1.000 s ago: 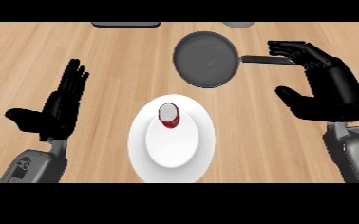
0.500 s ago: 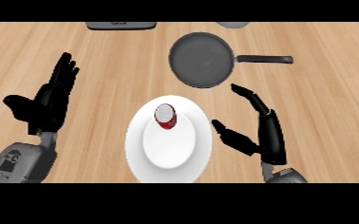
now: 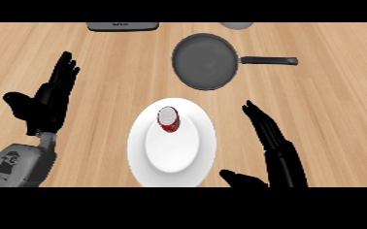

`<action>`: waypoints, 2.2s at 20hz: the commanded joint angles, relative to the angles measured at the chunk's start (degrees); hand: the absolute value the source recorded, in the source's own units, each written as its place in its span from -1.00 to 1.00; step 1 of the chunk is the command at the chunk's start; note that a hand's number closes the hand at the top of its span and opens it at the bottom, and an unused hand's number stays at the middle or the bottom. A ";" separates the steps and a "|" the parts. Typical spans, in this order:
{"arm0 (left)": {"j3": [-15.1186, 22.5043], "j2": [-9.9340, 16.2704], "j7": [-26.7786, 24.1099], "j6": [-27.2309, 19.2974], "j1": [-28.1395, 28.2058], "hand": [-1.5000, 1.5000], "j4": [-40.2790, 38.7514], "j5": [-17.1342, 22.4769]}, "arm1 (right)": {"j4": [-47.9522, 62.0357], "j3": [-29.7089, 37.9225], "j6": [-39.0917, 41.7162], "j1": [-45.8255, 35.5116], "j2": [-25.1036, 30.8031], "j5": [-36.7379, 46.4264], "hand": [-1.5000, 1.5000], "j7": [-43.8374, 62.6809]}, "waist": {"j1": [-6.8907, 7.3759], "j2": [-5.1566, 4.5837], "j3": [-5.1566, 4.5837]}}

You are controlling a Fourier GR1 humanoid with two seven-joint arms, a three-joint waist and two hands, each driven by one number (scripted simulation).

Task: Pick the can from the plate and place it in the pan

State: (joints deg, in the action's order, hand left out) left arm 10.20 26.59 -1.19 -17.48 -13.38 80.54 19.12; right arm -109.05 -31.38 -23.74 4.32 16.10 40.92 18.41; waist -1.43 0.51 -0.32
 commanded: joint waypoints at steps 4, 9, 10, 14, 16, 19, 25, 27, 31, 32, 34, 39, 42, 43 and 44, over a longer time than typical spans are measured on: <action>1.14 -1.33 1.41 -1.38 0.06 0.00 2.08 -1.80 | -15.23 -1.64 22.16 -9.44 -1.25 8.51 -1.00 29.08 | 1.44 -0.21 0.11; 1.06 -1.98 2.13 -0.01 -0.61 0.00 2.15 -2.04 | -8.94 -0.89 33.63 -28.85 -10.85 11.30 -1.00 39.79 | 2.46 -0.48 0.20; -1.77 0.60 1.09 2.57 -0.50 0.00 1.70 -0.73 | -5.55 0.27 34.82 -30.73 -11.43 10.48 -1.00 39.25 | 2.46 -0.53 0.22; -1.04 -2.54 1.98 1.46 0.35 0.00 2.15 -2.69 | -2.94 -0.13 36.49 -37.65 -15.84 6.76 -1.00 45.04 | 1.98 -0.47 0.28; -2.71 -1.92 5.00 1.99 -4.29 0.00 0.56 -2.12 | 1.53 -2.38 30.36 -35.67 -15.94 3.70 -1.00 41.09 | 1.86 -0.57 0.30; -0.37 -4.94 3.38 0.79 -2.52 0.00 1.08 -5.25 | 6.98 -4.01 25.40 -37.51 -16.02 1.36 -1.00 38.76 | 1.86 -0.58 0.31; -3.72 -2.49 4.93 3.59 -1.12 0.00 2.81 -4.78 | 7.82 -6.81 26.90 -43.07 -16.07 -0.80 -1.00 50.64 | 1.85 -0.42 0.30; -3.20 -4.40 0.45 4.54 2.17 0.00 1.80 -4.89 | 12.88 -4.04 25.41 -37.42 -16.07 0.95 -1.00 42.01 | 1.80 -0.56 0.31; -1.47 -8.27 2.97 1.13 -1.87 0.00 0.19 -7.99 | 11.28 -6.15 24.80 -41.49 -16.08 -0.20 -1.00 50.18 | 1.50 -0.47 0.30; -4.14 -5.81 1.05 4.25 -0.12 0.00 -0.04 -6.53 | 15.76 -2.26 24.52 -43.34 -16.08 0.61 -1.00 45.69 | 1.77 -0.54 0.30; -2.63 -7.52 0.30 2.99 0.55 0.00 0.07 -8.02 | 17.64 -7.82 20.45 -40.70 -16.08 3.31 -1.00 48.68 | 1.87 -0.51 0.29; -4.72 -7.58 3.14 3.40 -1.73 0.00 -0.17 -8.75 | 20.61 -5.48 21.63 -38.56 -16.08 0.26 -1.00 44.24 | 1.71 -0.56 0.31; -6.60 -5.74 4.75 5.86 0.98 0.00 3.83 -7.48 | 17.50 -5.57 25.19 -34.14 -16.08 -0.34 -1.00 42.98 | 1.59 -0.45 0.32; -4.93 -7.77 4.81 4.36 -0.26 0.00 3.46 -9.13 | 22.94 -7.28 20.43 -38.04 -16.08 -3.89 -1.00 42.87 | 1.93 -0.54 0.32; -7.10 -7.42 2.33 7.10 -0.05 0.00 0.12 -7.86 | 19.52 -5.21 24.02 -40.04 -16.08 -3.94 -1.00 45.78 | 1.69 -0.51 0.30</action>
State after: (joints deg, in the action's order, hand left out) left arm 4.56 20.00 2.25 -12.14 -13.40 82.50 11.31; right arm -89.89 -37.17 -0.05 -33.67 0.30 39.47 59.81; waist 0.32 0.00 0.00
